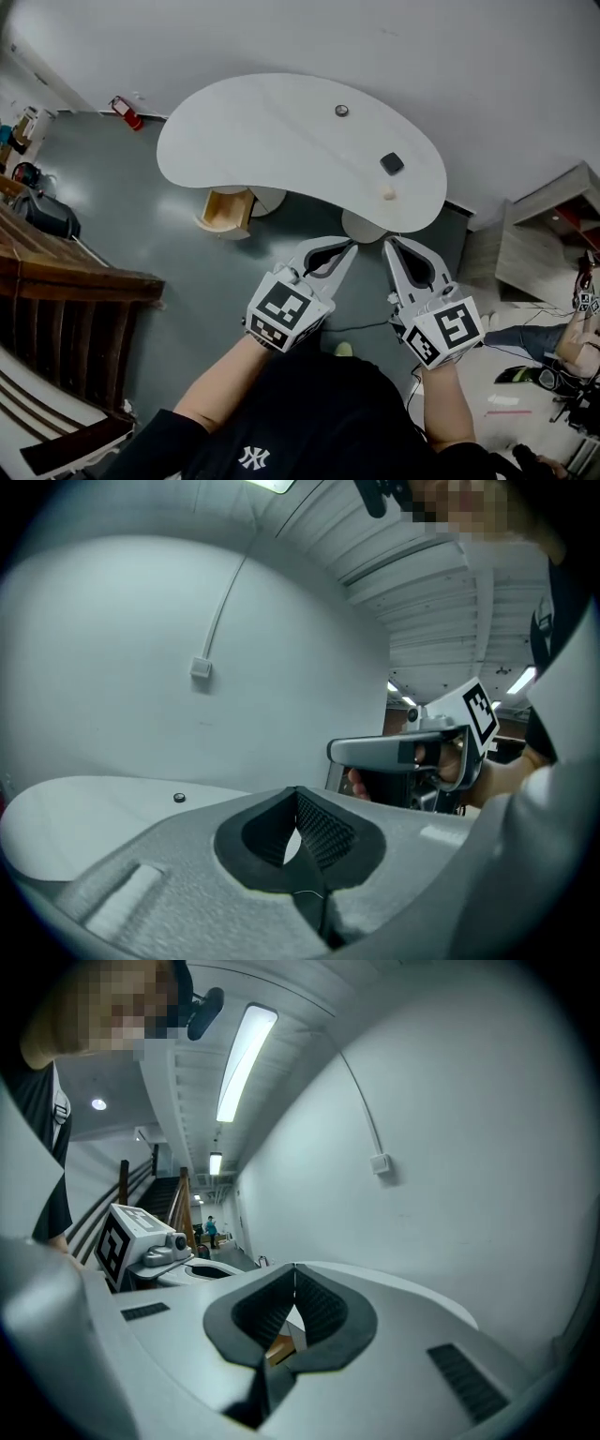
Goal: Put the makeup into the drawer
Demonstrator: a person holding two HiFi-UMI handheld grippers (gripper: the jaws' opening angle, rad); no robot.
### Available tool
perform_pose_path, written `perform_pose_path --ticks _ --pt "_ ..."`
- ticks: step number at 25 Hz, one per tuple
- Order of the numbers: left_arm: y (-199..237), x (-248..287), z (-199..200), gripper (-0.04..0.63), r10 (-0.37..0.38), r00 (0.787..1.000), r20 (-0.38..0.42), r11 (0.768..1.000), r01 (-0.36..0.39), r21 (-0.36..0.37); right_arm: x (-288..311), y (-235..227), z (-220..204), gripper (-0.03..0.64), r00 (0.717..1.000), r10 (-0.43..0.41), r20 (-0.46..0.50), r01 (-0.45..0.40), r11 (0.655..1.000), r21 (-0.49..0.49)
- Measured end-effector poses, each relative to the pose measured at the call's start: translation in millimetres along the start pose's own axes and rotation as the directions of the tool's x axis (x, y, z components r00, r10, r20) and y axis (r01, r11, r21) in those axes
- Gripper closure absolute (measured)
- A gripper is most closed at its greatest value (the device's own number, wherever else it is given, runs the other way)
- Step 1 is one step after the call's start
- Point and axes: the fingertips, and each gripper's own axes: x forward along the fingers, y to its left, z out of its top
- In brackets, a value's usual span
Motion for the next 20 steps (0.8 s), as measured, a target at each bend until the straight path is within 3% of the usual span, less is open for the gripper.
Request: perform_pose_path --ticks 8,15,20 --pt "62.4 53.9 -3.4 0.586 -0.115 0.992 -0.049 0.993 0.117 0.026 63.9 -47.5 -2.5 0.601 0.991 -0.128 -0.022 0.129 0.990 0.051" --pt "71.5 100.3 -14.1 0.586 -0.219 0.974 -0.052 0.974 0.221 0.038 80.8 -84.9 -12.9 0.601 0.980 -0.193 -0.047 0.196 0.977 0.078" --pt "81.4 144.7 -35.7 0.584 -0.237 0.967 -0.092 0.968 0.243 0.061 95.3 -122.5 -26.8 0.601 0.979 -0.198 -0.054 0.203 0.974 0.103"
